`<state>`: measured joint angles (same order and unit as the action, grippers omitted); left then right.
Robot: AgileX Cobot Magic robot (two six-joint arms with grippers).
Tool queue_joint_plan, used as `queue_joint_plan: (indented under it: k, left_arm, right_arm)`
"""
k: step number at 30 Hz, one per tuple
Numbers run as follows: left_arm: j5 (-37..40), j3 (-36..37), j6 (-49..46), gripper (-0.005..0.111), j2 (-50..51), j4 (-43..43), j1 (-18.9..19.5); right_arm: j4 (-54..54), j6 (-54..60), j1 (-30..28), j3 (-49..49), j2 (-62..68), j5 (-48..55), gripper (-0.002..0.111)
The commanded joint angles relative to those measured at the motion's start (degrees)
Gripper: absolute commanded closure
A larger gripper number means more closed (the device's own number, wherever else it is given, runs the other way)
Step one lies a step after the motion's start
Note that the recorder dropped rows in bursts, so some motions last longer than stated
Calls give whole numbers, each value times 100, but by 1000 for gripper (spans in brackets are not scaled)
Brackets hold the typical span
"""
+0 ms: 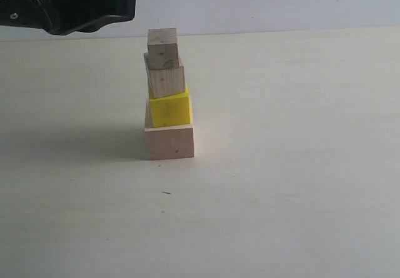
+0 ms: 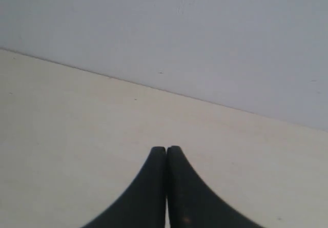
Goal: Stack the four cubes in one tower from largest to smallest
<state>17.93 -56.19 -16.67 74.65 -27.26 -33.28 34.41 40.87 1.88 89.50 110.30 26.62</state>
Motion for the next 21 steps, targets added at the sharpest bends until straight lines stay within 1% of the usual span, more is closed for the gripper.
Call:
queue_joint_plan:
  k: [1, 6, 8, 10, 12, 14, 18, 19, 21]
  left_arm:
    - [63, 19, 64, 107, 3, 99, 38]
    - [699, 54, 63, 107, 3, 741, 244]
    - [921, 145, 63, 107, 3, 976, 388]
    - [982, 262, 101, 107, 3, 1048, 565]
    - [982, 378, 654, 107, 3, 1037, 812]
    - [982, 460, 876, 107, 3, 1037, 1073]
    - [959, 535, 768, 107, 117, 869, 1598]
    - [969, 535, 632, 107, 172, 733, 1699]
    - [1011, 535, 136, 107, 348, 160, 1811]
  right_arm:
    - [586, 114, 9, 7, -84, 349, 108]
    - [596, 114, 9, 7, -98, 426, 108]
    - [673, 114, 9, 7, -124, 534, 108]
    - [735, 114, 9, 7, -174, 661, 108]
    - [856, 114, 9, 7, -233, 762, 108]
    - [971, 102, 9, 7, -294, 878, 108]
    - [1070, -120, 9, 7, -265, 1325, 108]
    - [1070, -248, 9, 7, -229, 1490, 108]
    - [1081, -376, 9, 7, -163, 1815, 108]
